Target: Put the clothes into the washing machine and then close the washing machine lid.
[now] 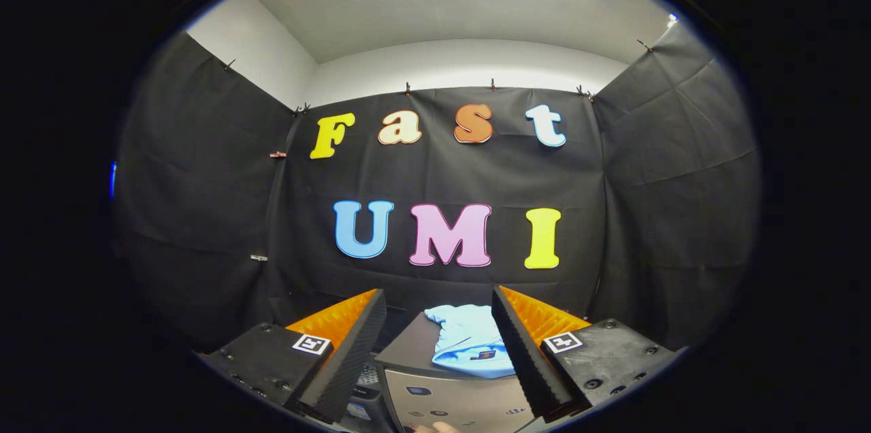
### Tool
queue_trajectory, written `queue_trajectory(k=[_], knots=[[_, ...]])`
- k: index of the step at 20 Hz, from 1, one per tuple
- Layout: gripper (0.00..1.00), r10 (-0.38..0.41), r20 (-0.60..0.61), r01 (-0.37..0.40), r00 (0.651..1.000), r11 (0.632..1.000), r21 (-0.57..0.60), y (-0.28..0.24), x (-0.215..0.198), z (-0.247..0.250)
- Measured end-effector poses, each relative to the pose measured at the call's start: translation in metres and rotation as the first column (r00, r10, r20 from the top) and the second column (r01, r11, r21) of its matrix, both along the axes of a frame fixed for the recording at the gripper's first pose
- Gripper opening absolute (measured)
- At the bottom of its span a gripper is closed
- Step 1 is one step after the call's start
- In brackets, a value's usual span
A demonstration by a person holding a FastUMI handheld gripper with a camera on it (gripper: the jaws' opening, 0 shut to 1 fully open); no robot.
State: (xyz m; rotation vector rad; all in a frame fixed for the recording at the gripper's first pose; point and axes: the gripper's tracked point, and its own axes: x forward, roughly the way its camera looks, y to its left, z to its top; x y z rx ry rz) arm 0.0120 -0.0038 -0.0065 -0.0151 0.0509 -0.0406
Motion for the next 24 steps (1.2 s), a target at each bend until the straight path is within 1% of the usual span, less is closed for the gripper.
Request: queue_trajectory(k=[1, 3, 9, 13, 15, 20, 24], knots=[[0.98, -0.005, -0.003, 0.005, 1.000, 1.000, -0.001, -0.003, 0.007, -0.001], [0.98, -0.008, -0.020, 0.008, 1.000, 1.000, -0.001, -0.009, 0.040, 0.002], [0.98, -0.043, -0.053, 0.043, 0.998, 0.999, 0.004, -0.035, 0.083, 0.005], [0.98, -0.051, -0.140, 0.057, 0.989, 0.998, 0.034, -0.051, 0.129, -0.016], [0.98, -0.041, -0.177, 0.049, 0.983, 0.998, 0.041, -0.054, 0.152, -0.026], [0.98, -0.057, -0.241, 0.065, 0.969, 0.998, 0.024, -0.073, 0.207, -0.053], [0.98, -0.077, -0.322, 0.092, 0.944, 0.995, 0.031, -0.093, 0.242, -0.087]])
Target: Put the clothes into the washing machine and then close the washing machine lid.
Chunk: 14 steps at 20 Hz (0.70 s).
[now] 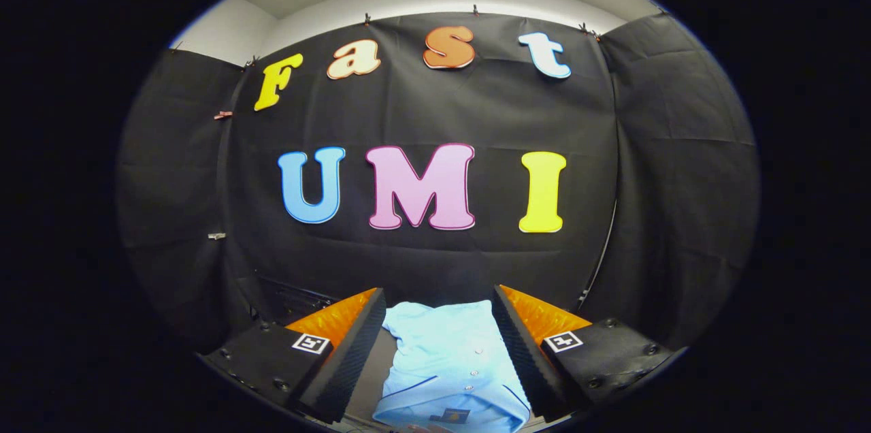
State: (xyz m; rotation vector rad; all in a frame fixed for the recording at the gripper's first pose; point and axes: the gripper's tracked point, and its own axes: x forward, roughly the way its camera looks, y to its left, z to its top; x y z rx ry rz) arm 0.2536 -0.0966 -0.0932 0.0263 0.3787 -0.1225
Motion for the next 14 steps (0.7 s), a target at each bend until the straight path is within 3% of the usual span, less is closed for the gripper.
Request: queue_trajectory(k=[8, 14], knots=[[0.99, -0.030, -0.197, 0.037, 0.980, 0.999, 0.034, -0.030, 0.055, -0.085], [0.99, -0.071, -0.341, 0.093, 0.937, 0.995, 0.046, -0.047, 0.062, -0.144]])
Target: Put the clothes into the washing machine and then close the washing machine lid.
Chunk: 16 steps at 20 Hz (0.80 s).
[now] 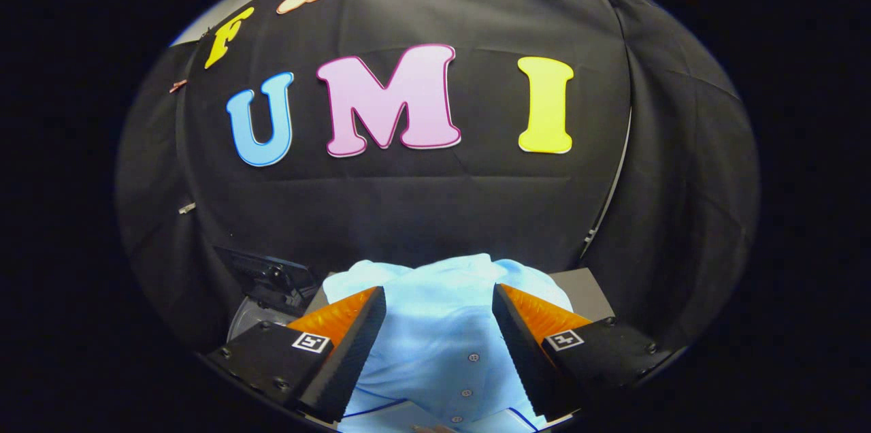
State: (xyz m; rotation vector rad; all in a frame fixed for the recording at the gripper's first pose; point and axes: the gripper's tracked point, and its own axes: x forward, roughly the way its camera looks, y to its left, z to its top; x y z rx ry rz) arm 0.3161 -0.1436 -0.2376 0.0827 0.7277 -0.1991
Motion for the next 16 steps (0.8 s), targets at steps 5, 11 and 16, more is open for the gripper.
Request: queue_trajectory(k=[5, 11, 16], knots=[[0.99, -0.062, -0.080, 0.062, 0.995, 0.998, 0.003, -0.015, 0.001, -0.028], [0.99, -0.105, -0.177, 0.108, 0.979, 0.994, 0.008, -0.028, -0.009, -0.061], [0.97, -0.111, -0.253, 0.122, 0.961, 0.992, 0.031, -0.027, -0.015, -0.074]])
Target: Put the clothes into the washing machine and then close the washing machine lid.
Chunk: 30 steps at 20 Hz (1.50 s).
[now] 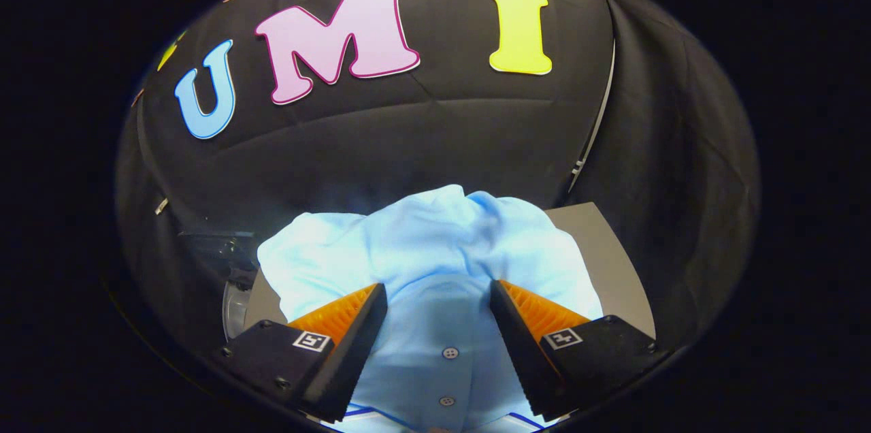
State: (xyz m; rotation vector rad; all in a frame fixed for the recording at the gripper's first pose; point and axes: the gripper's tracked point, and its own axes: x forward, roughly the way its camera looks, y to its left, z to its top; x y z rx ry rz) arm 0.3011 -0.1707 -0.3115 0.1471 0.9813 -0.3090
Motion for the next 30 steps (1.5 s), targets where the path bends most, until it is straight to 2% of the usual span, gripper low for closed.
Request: queue_trajectory(k=[4, 6, 8, 9, 10, 13, 17, 20, 25, 30], knots=[[0.96, 0.037, -0.027, -0.038, 0.999, 0.999, -0.026, 0.003, 0.000, -0.004], [0.84, 0.044, -0.017, -0.044, 0.999, 0.999, -0.012, 0.006, 0.002, -0.003], [0.35, 0.042, -0.009, -0.042, 0.999, 0.999, -0.016, 0.006, 0.003, -0.002], [0.19, 0.059, -0.010, -0.059, 0.998, 0.998, -0.029, 0.008, 0.003, -0.004], [0.19, 0.066, -0.009, -0.066, 0.998, 0.997, -0.040, 0.009, 0.002, -0.002], [0.05, 0.055, 0.024, -0.054, 0.998, 0.997, -0.059, 0.011, 0.001, 0.009], [0.05, 0.067, 0.077, -0.062, 0.995, 0.996, -0.067, 0.022, -0.007, 0.038], [0.05, 0.093, 0.149, -0.079, 0.984, 0.992, -0.099, 0.037, -0.013, 0.079], [0.05, 0.116, 0.289, -0.092, 0.950, 0.991, -0.097, 0.077, -0.027, 0.159], [0.05, 0.177, 0.366, -0.144, 0.914, 0.983, -0.117, 0.128, -0.039, 0.208]])
